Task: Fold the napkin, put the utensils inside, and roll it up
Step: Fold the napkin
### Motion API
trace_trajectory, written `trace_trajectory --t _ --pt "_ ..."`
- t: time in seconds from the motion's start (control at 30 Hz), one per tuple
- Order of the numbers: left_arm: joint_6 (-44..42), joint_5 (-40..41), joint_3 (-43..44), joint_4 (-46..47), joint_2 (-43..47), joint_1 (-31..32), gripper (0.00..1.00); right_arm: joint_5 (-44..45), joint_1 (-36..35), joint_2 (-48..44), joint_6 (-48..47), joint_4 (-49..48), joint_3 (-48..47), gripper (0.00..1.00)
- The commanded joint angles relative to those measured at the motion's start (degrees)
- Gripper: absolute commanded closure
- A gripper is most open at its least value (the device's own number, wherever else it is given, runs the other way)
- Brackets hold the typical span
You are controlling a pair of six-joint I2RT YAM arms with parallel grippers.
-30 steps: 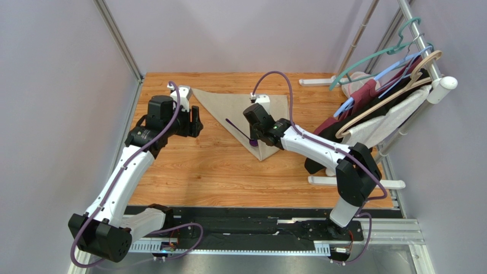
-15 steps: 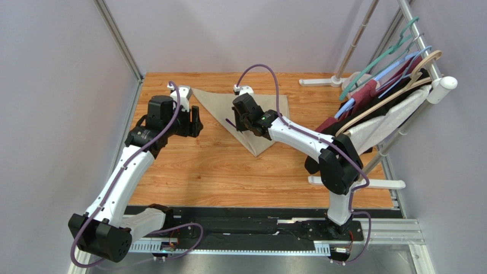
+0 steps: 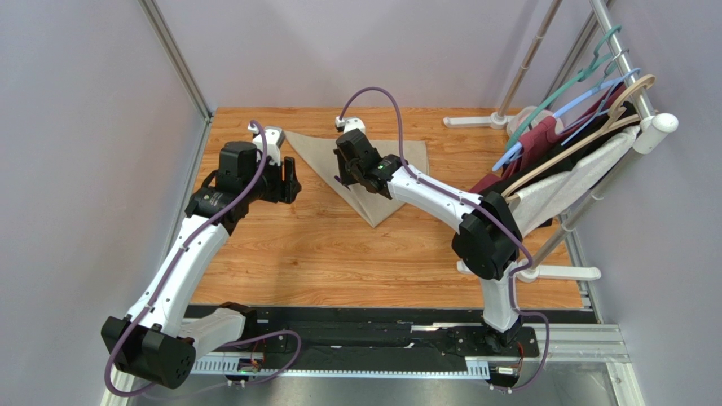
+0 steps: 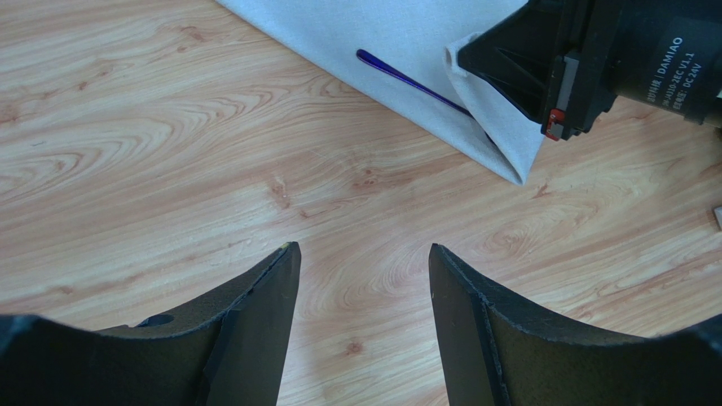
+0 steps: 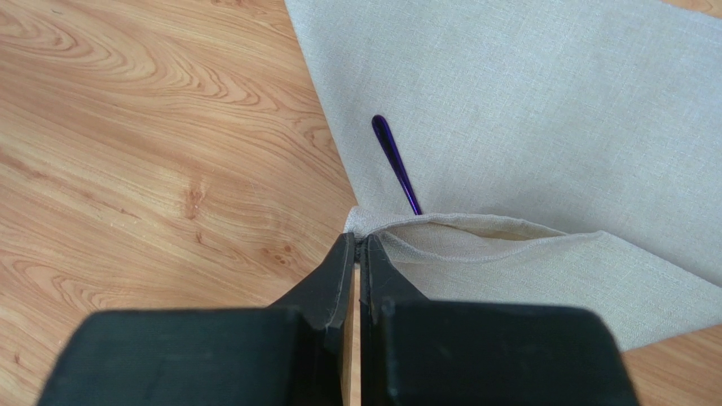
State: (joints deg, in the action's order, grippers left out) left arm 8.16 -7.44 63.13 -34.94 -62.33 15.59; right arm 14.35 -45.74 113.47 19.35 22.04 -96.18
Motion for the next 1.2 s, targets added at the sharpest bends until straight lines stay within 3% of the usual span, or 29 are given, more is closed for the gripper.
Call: trace_trajectory --t 0.0,1.17 --pt "-0.96 -0.91 0.15 1.36 0.54 -0.21 0.34 0.15 -0.06 1.93 -1.95 -1.83 -4.27 1.00" --pt "-0.60 -2.49 0.06 1.45 -0.25 -0.21 0.34 3.76 -0.14 15.55 -3.80 -3.06 -12.63 1.00"
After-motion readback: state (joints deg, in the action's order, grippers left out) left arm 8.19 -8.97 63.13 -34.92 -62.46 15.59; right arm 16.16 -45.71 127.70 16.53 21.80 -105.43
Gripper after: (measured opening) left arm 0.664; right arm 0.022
